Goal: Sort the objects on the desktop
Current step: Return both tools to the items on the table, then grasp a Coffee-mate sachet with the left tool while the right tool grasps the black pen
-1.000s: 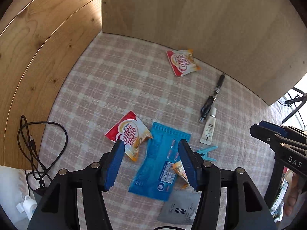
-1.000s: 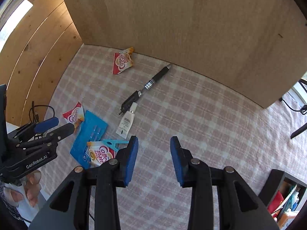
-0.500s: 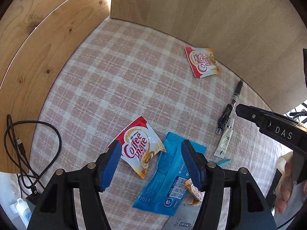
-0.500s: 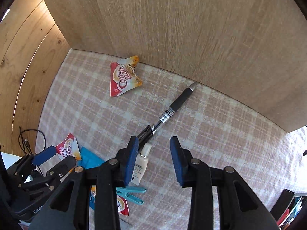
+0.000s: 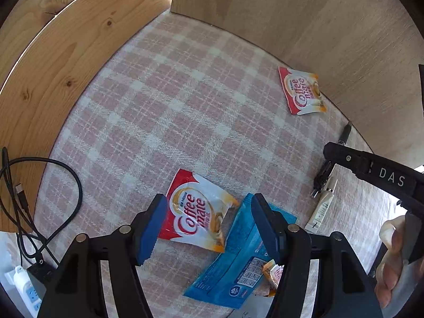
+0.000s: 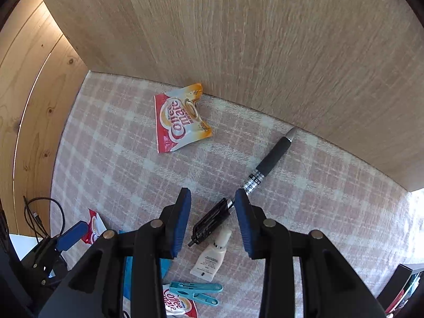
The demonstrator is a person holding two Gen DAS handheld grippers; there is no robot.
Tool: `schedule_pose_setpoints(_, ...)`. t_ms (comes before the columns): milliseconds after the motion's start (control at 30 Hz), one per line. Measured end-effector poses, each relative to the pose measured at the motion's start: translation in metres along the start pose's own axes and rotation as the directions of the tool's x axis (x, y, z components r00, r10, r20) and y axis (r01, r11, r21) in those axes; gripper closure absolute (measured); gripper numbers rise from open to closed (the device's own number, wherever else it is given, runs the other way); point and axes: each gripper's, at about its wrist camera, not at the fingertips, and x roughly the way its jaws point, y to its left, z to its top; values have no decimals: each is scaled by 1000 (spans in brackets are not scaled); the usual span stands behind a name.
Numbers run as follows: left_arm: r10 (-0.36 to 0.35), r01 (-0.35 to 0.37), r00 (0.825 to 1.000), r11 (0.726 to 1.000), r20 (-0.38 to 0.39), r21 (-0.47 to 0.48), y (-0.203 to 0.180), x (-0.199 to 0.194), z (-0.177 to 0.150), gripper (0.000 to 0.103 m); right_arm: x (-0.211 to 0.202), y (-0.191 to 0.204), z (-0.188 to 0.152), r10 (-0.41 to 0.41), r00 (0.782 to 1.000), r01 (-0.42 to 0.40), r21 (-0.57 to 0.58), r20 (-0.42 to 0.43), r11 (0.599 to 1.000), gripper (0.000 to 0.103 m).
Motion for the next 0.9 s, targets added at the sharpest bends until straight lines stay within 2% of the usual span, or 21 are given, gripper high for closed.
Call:
schedule_pose_setpoints(67,9,-9,1000,1000,-10,-2,4,3,-2,40,-3,-4,-2,-28,1000,28,10,12,1000,69)
schedule_pose_setpoints(167,31,-31,999,1000,-19,1,6,9,-3,40,-5,-12,-5,-4,1000,4,34,-2,999,69)
schedule_pose_setpoints(300,67,-66,998,997,-11,36,0,13,-6,39,4,-15,0,-17,999,18,53,-28,998,69)
schedule_pose_setpoints(400,95,-95,995,993,3,67,-6,15,-12,43,10,-9,4,-24,999,25,49,-37,998,68)
schedule_pose_setpoints(467,116,-118,993,990,19,76,-6,14,-16,50,10,-1,6,-38,999,39,20,-30,999,68)
schedule_pose_setpoints(533,116,-118,993,991,30,71,-10,14,-24,55,9,7,7,-44,999,44,-15,-11,999,74)
schedule_pose_setpoints(567,106,-108,994,992,32,65,-3,12,-25,55,8,13,6,-44,999,44,-39,-1,998,77)
schedule_pose_setpoints(633,93,-95,995,994,38,59,58,2,-15,56,6,20,4,-34,999,35,-71,9,997,85)
schedule_pose_setpoints(667,88,-90,995,994,39,60,76,-1,-15,56,6,22,3,-20,1000,21,-76,7,997,88)
schedule_pose_setpoints(833,42,-43,999,999,33,33,124,-10,-21,57,0,20,-1,68,998,-69,-59,-9,996,92)
schedule_pose_setpoints(900,34,-35,999,999,37,25,133,-16,-23,71,-6,18,-3,87,996,-87,-53,-10,995,92)
